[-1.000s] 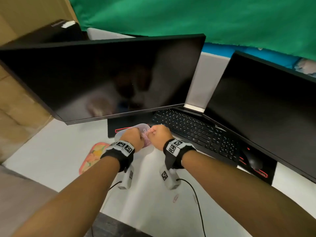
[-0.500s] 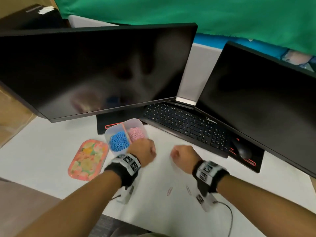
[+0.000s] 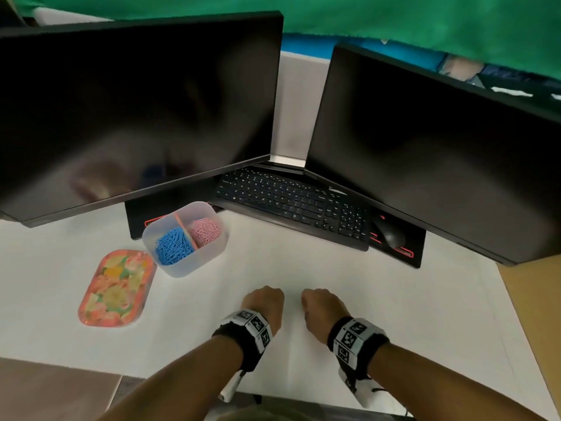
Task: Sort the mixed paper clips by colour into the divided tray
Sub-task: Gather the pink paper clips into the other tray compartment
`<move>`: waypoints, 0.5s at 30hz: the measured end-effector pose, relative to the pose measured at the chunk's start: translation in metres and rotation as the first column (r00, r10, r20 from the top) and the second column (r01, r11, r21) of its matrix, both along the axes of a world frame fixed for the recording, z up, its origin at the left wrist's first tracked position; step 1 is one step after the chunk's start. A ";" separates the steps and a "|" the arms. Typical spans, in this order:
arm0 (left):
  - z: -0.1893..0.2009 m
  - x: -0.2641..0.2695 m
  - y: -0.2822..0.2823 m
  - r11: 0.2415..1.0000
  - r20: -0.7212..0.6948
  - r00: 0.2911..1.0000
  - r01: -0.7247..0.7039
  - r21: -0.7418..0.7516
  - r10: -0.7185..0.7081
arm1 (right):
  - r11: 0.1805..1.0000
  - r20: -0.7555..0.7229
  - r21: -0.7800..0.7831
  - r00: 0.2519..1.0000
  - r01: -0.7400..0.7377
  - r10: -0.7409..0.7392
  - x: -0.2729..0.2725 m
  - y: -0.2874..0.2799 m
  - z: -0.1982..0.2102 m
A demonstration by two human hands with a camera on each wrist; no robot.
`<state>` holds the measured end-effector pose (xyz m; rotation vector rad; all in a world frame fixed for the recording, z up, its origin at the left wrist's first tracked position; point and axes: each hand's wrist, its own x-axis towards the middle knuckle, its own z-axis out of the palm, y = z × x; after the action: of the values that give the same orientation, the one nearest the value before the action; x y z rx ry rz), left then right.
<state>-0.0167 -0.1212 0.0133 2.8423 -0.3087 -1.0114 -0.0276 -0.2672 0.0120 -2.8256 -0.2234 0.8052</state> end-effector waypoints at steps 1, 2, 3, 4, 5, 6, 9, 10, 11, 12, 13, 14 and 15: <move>0.001 0.000 0.000 1.000 -0.003 1.000 0.005 0.007 -0.005 | 1.000 -0.005 0.004 1.000 0.012 -0.012 0.000 0.001 0.000; 0.001 0.000 -0.001 1.000 -0.008 1.000 0.011 0.013 -0.011 | 1.000 -0.016 0.008 1.000 0.025 -0.025 0.000 0.001 0.001; 0.001 0.001 -0.001 1.000 -0.013 1.000 0.015 0.016 -0.014 | 0.999 -0.027 0.013 0.999 0.035 -0.035 0.001 0.002 0.001; 0.001 0.000 -0.001 1.000 -0.019 1.000 0.018 0.016 -0.018 | 0.999 -0.038 0.017 0.998 0.042 -0.041 0.001 0.002 0.002; 0.001 0.000 -0.001 1.000 -0.025 0.999 0.021 0.011 -0.021 | 0.999 -0.046 0.021 0.998 0.045 -0.044 0.001 0.002 0.002; 0.000 -0.001 -0.001 1.000 -0.026 0.999 0.020 0.002 -0.020 | 0.999 -0.055 0.023 0.997 0.047 -0.045 0.002 0.002 0.002; 0.001 -0.004 0.004 0.999 -0.011 1.000 -0.005 -0.052 0.005 | 0.998 -0.066 0.033 0.997 0.047 -0.045 0.000 0.001 0.000; 0.002 -0.004 0.007 0.996 0.006 1.000 -0.028 -0.086 0.029 | 0.998 -0.063 0.037 0.997 0.046 -0.044 -0.001 0.000 -0.001; 0.005 -0.001 0.012 0.990 0.036 0.997 -0.058 -0.127 0.063 | 0.998 -0.058 0.045 0.997 0.044 -0.041 -0.001 0.000 -0.002; 0.010 0.003 0.017 0.981 0.078 0.991 -0.091 -0.170 0.105 | 0.998 -0.051 0.057 0.998 0.040 -0.037 -0.001 0.000 -0.002; 0.016 0.009 0.024 0.969 0.127 0.979 -0.127 -0.214 0.156 | 0.997 -0.039 0.074 0.999 0.038 -0.035 0.000 0.000 -0.001; 0.024 0.016 0.033 0.952 0.180 0.960 -0.167 -0.256 0.216 | 0.995 -0.031 0.092 0.999 0.040 -0.038 0.001 0.001 0.000; 0.031 0.024 0.044 0.930 0.222 0.932 -0.213 -0.299 0.285 | 0.992 -0.023 0.116 0.999 0.048 -0.045 0.003 0.003 0.001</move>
<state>0.0073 -0.0776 0.0439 2.6711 -0.0891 -0.4998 -0.0248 -0.2646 0.0131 -2.7020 -0.1942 0.7846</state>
